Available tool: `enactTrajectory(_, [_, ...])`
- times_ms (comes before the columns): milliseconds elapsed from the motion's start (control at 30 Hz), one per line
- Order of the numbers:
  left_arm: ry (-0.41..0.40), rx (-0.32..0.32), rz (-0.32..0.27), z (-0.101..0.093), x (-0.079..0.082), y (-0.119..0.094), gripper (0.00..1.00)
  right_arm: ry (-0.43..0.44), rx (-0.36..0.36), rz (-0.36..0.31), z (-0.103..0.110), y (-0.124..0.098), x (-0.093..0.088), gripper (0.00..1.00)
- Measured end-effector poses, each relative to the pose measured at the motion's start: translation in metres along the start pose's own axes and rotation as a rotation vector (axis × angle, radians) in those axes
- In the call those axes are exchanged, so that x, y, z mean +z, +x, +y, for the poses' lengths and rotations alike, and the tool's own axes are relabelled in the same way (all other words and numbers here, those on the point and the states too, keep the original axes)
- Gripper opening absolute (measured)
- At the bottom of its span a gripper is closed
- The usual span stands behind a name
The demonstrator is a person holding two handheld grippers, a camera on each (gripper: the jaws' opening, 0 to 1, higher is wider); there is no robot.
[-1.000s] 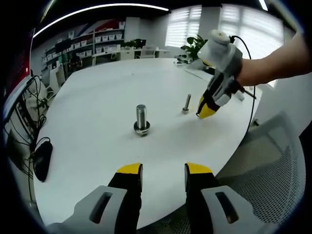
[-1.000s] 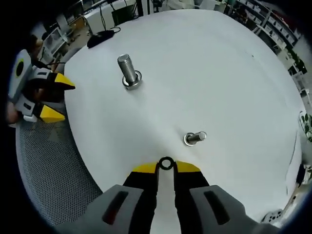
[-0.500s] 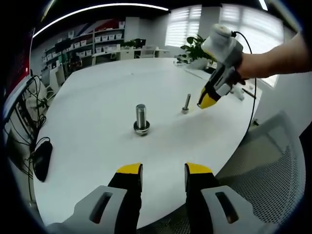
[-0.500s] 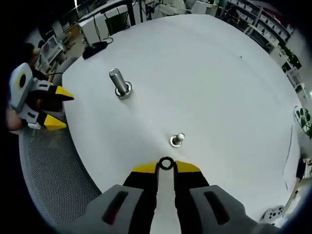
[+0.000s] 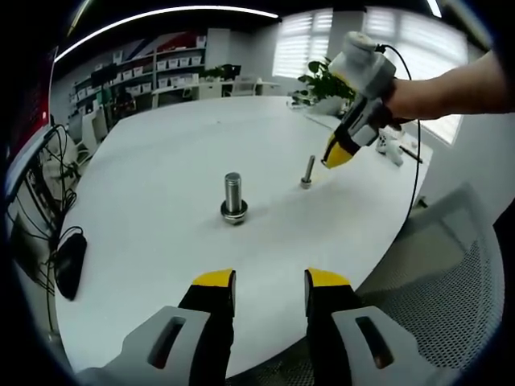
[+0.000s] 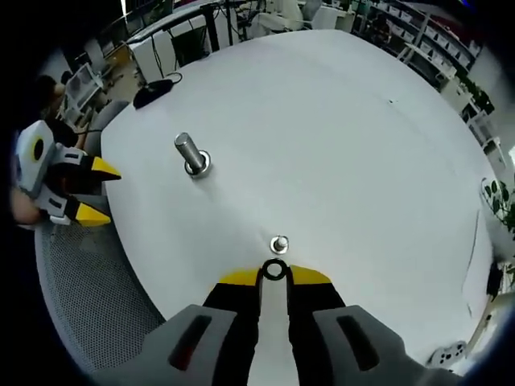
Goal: Place the washer onto the threaded stud by aligning its center hole with the stud, sliding it down to the base, and recovering from edge contact or off-axis alignment until the washer reaches the visible bottom stop.
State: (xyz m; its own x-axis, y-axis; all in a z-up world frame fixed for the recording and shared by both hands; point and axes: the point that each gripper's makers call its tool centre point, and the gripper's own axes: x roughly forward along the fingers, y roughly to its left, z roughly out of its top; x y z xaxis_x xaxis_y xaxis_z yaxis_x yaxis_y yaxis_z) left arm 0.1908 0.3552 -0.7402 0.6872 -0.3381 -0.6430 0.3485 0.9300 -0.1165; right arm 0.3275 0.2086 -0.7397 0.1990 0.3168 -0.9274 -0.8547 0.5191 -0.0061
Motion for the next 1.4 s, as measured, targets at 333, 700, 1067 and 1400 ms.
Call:
enactTrajectory(333, [-0.002,0.000,-0.002,0.000,0.000,0.000,0.32,0.004,-0.006,-0.018,-0.003,-0.003,0.009,0.14])
enactTrajectory(700, [-0.001,0.004,-0.007,0.000,0.001,-0.001,0.32,-0.001,-0.015,-0.028,-0.007,0.000,0.017,0.14])
enactTrajectory(1067, [0.000,0.002,-0.009,0.000,0.001,-0.001,0.32,0.007,-0.014,-0.012,-0.010,0.005,0.018,0.14])
enactTrajectory(1400, [0.002,0.001,-0.009,0.000,0.002,-0.001,0.32,0.004,-0.004,-0.004,-0.008,0.009,0.022,0.14])
